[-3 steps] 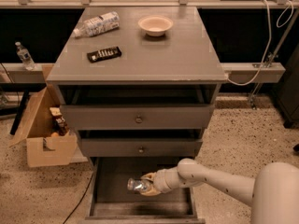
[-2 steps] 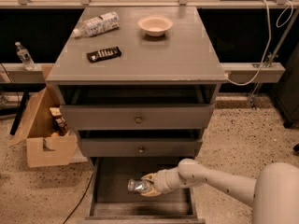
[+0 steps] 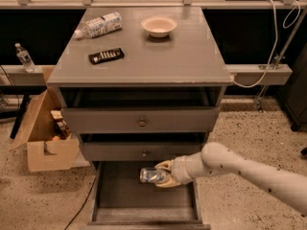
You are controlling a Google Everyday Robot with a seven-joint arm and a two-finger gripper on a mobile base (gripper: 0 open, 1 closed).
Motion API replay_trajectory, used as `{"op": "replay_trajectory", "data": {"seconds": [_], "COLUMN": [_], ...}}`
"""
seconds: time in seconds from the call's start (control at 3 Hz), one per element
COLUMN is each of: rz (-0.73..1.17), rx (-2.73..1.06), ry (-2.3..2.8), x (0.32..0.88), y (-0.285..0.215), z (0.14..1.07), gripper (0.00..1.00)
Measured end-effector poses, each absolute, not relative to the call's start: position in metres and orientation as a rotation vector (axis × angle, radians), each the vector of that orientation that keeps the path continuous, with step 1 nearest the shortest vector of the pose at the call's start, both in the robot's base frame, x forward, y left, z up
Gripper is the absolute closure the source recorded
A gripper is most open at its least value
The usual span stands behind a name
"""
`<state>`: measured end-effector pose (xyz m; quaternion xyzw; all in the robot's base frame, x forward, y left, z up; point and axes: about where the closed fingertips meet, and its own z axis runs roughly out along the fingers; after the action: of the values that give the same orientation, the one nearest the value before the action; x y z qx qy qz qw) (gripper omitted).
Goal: Pick redbull can from bottom drawer and place on counter
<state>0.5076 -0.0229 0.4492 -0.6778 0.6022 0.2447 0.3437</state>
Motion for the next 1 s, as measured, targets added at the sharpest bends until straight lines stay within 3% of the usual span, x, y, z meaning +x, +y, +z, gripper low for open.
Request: {"op": "replay_trajectory", "data": {"seconds": [0.33, 1.0], "rz": [0.571, 0.552], "rx": [-1.829, -1.851], "ry": [1.550, 1.504], "x": [0.509, 0.510], "y": [-0.031, -0.036], "z": [0.522, 0.554], "gripper": [1.00, 1.00]}}
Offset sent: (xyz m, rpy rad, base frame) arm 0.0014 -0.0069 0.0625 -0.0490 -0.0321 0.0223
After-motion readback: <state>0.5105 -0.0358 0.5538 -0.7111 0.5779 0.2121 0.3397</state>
